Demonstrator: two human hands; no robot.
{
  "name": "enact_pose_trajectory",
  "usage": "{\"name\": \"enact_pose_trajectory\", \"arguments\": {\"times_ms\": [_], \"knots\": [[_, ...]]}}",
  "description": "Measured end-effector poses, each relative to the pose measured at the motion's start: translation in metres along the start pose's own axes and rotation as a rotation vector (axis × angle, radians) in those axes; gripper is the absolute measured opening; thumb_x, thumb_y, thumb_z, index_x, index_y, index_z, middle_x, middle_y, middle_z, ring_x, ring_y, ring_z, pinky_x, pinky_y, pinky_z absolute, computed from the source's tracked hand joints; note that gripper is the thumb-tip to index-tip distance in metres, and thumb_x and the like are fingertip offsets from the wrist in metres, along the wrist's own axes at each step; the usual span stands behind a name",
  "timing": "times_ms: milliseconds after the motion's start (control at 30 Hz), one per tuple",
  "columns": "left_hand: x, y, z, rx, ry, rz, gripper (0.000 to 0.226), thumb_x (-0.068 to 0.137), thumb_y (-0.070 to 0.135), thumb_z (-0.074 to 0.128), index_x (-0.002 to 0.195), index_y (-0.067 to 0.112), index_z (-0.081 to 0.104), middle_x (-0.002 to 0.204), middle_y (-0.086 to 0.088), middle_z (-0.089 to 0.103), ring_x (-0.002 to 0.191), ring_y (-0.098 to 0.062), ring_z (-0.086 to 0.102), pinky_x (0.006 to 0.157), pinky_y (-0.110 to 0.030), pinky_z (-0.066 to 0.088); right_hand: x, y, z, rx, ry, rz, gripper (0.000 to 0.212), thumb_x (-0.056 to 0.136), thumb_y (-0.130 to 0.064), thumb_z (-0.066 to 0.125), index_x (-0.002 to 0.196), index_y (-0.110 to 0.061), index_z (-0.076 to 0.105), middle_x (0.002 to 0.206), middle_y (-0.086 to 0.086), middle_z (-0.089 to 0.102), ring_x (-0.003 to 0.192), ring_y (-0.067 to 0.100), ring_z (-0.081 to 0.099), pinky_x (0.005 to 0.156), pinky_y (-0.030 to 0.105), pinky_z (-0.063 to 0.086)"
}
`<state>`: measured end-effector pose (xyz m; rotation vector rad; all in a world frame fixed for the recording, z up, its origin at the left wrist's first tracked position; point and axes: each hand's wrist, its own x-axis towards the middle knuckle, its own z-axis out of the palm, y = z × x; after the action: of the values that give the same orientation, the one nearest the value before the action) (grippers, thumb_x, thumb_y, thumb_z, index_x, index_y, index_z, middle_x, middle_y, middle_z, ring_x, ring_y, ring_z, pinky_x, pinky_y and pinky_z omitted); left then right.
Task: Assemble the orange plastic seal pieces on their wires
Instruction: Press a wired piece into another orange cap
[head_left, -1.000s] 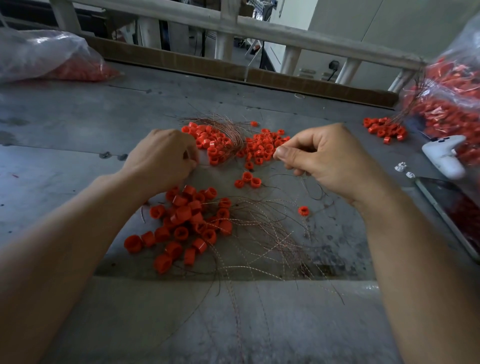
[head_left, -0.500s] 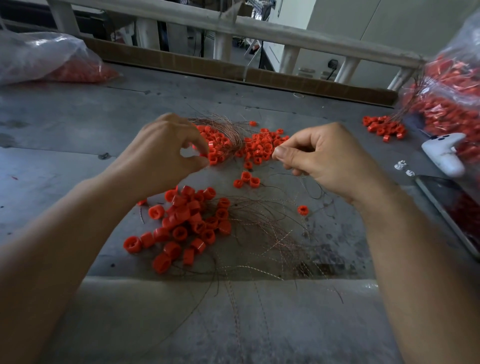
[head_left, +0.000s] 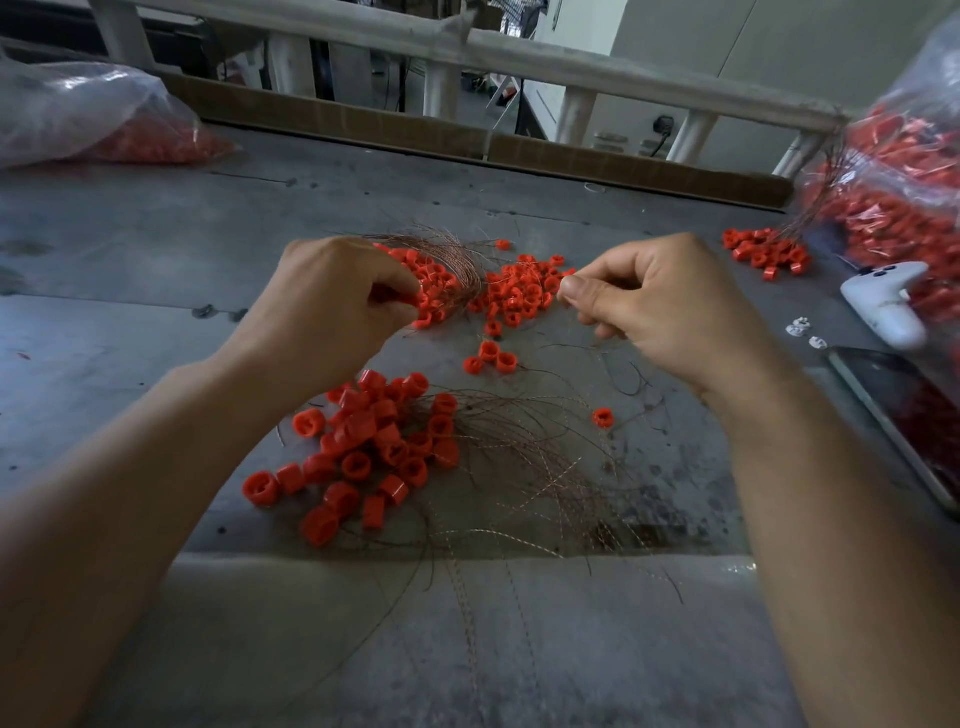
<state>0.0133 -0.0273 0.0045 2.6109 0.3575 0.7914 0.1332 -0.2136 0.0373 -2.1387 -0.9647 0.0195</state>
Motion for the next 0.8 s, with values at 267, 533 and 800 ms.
{"name": "enact_pose_trajectory", "arguments": {"times_ms": [267,533,800], "knots": [[-0.001,0.0,-0.006,-0.084,0.012,-0.131,0.02,0.079,0.011,0.069,0.098,0.018,0.07,0.075,0.017,0.06,0.067,0.01,0.052,0.054,0.002,0.036,0.001,0.0,0.005,-0.1,-0.003,0.014,0.014,0.085,-0.026,0.063,0.074,-0.02,0.067,0.063,-0.018,0.057,0.058,-0.004,0.053,0.058,0.012,0.04],[0.0,0.001,-0.006,-0.054,0.028,-0.103,0.02,0.083,0.007,0.064,0.1,0.015,0.071,0.12,-0.001,0.058,0.075,-0.005,0.052,0.064,0.007,0.032,0.0,-0.001,0.007,-0.13,-0.013,0.002,0.014,0.085,-0.028,0.063,0.073,-0.022,0.066,0.061,-0.021,0.054,0.056,-0.007,0.052,0.057,0.008,0.038],[-0.001,0.004,0.005,-0.037,-0.079,-0.009,0.021,0.082,0.008,0.065,0.102,0.014,0.071,0.103,-0.001,0.069,0.079,-0.006,0.053,0.065,-0.003,0.033,-0.001,-0.004,0.009,-0.157,-0.03,-0.004,0.014,0.086,-0.03,0.062,0.08,-0.019,0.069,0.066,-0.016,0.058,0.064,0.003,0.06,0.062,0.015,0.047]]}}
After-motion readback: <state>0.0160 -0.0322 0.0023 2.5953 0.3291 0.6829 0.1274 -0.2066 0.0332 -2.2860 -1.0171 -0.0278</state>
